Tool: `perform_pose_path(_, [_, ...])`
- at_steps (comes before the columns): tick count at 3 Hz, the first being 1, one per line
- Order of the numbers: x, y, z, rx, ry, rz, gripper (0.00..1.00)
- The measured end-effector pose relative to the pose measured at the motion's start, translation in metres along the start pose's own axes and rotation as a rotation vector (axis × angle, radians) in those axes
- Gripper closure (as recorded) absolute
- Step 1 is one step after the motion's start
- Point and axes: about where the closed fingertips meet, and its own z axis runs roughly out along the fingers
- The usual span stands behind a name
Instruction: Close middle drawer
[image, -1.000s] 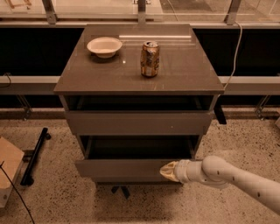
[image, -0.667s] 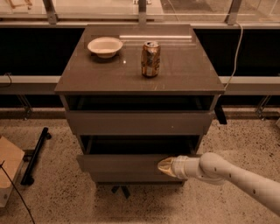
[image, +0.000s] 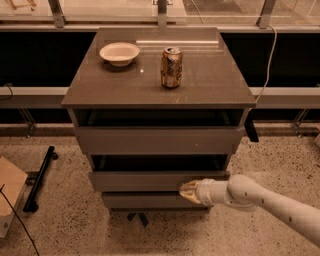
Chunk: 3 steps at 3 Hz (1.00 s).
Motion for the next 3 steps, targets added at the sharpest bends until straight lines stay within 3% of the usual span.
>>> perform_pose_path(1, [-0.0007,0.0013,0.0018,-0.003,-0.001,0.0,0.05])
perform_pose_path(3, [-0.0012,0.002,0.0028,-0.005,-0.002,0.0,0.0])
